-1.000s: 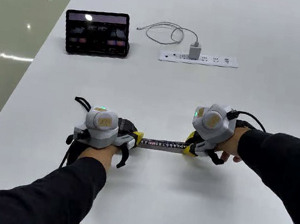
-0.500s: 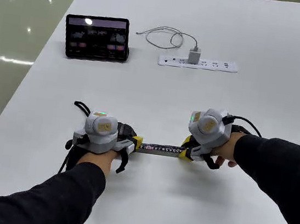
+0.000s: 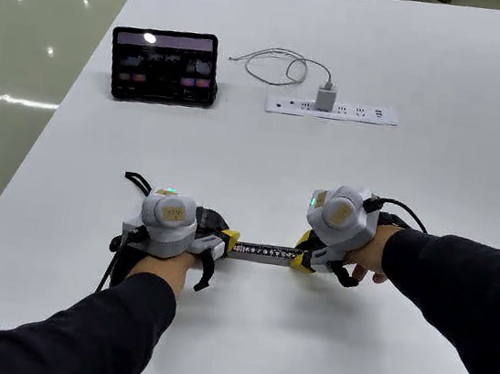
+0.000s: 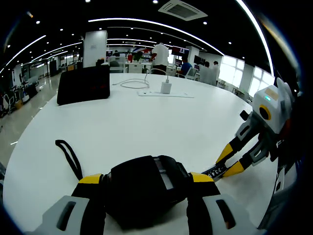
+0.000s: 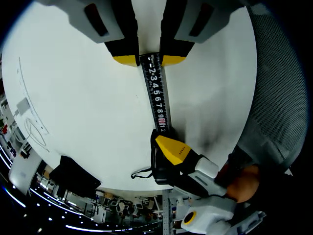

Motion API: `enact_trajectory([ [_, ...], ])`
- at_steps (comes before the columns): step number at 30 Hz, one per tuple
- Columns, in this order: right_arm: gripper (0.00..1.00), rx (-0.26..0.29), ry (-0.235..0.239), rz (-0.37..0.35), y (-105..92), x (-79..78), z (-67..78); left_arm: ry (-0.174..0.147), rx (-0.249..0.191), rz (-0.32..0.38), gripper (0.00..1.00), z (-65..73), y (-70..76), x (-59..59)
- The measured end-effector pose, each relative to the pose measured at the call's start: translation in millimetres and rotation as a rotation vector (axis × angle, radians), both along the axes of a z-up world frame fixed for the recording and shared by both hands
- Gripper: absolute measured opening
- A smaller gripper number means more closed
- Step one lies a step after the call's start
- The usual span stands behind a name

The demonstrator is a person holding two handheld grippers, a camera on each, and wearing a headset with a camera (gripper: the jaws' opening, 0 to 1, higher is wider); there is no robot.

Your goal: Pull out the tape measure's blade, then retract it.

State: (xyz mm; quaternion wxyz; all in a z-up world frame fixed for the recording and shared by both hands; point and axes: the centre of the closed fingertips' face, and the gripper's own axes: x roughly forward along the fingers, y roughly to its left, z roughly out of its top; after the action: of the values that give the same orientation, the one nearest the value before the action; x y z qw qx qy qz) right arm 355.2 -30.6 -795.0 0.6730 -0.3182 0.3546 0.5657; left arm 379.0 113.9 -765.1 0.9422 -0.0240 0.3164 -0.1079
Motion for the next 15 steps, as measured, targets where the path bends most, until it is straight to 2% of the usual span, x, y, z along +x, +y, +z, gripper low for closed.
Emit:
enact_trajectory([
  [8, 0.12, 0.016, 0.001, -0.002, 2.9, 0.2, 0.2, 0.0, -0.002, 0.003, 0.64, 0.4, 0.1, 0.2],
  [15, 0.12, 0.029, 0.0, 0.006, 14.6, -1.9, -0.5, -0.002, -0.005, -0.002, 0.63, 0.6, 0.1, 0.2],
])
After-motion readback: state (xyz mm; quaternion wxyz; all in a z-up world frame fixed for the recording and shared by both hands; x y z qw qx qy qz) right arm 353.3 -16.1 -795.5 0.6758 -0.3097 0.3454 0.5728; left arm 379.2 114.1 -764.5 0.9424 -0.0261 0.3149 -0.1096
